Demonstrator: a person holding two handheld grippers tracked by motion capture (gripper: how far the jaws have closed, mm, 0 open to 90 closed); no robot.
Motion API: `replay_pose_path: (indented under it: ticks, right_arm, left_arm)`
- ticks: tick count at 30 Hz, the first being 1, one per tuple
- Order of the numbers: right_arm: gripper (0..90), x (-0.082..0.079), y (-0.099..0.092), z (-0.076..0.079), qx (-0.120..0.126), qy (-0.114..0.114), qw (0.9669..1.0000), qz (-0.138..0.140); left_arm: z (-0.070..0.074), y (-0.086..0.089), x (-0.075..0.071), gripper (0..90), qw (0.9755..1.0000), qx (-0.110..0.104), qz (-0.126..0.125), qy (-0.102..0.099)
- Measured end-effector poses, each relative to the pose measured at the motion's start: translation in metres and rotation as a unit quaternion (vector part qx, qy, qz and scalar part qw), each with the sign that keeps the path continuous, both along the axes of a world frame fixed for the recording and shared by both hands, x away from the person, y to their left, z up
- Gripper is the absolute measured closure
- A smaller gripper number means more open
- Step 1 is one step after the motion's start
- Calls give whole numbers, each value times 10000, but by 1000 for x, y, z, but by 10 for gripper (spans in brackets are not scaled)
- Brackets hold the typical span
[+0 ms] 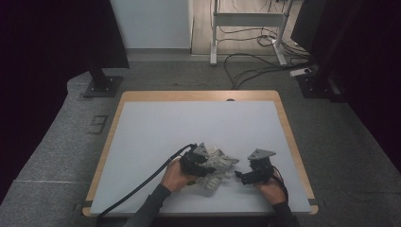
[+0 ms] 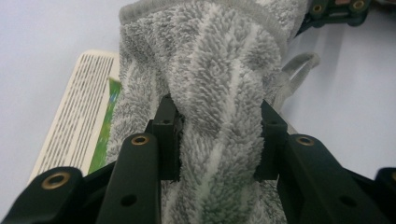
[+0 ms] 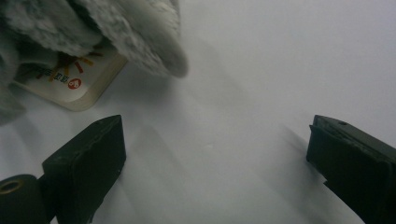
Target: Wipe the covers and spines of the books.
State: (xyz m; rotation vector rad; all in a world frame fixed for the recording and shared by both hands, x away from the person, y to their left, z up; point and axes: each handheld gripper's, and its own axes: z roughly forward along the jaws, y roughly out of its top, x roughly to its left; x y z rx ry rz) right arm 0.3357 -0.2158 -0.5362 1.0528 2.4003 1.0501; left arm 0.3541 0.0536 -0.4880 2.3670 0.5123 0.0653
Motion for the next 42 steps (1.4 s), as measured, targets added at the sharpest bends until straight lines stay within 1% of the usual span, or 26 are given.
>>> replay_pose_path:
  ticks: [3,9,13,18,20,22,25,30,31,35,42]
  right_arm:
    - [43,0,0,0,2,2,10000,-4]
    - [44,0,0,0,5,1,10000,-1]
    - [44,0,0,0,3,0,10000,-4]
    - [45,0,0,0,9,1,10000,-7]
    - [45,0,0,0,6,2,10000,-1]
    - [46,0,0,0,10,0,10000,-9]
    - [47,0,0,0,10,-3,10000,-6]
    - [48,0,0,0,11,-3,10000,-5]
    - [49,0,0,0,16,0,10000,0]
    - [49,0,0,0,13,-2,10000,-5]
    - [50,0,0,0,15,-10,10000,5]
  left_arm:
    - [-1,-7,3,613,10000,-11,-21,-7]
    - [-1,-22,7,613,9999,45,-86,-61]
    - [-2,-33,9,613,9999,26,-126,-78]
    - [-2,-32,12,614,9999,-17,-153,7]
    - [-2,-32,12,614,9999,-30,-152,11]
    - [0,-30,13,614,9999,-58,-127,-11]
    - [3,-26,14,615,9999,-120,-78,36]
    - [11,-16,17,615,10000,-22,70,-65]
    - [13,-13,17,615,9999,1,93,-87]
    - [22,-1,20,615,9996,-49,237,-140]
    - [38,25,25,614,9984,-28,499,-266]
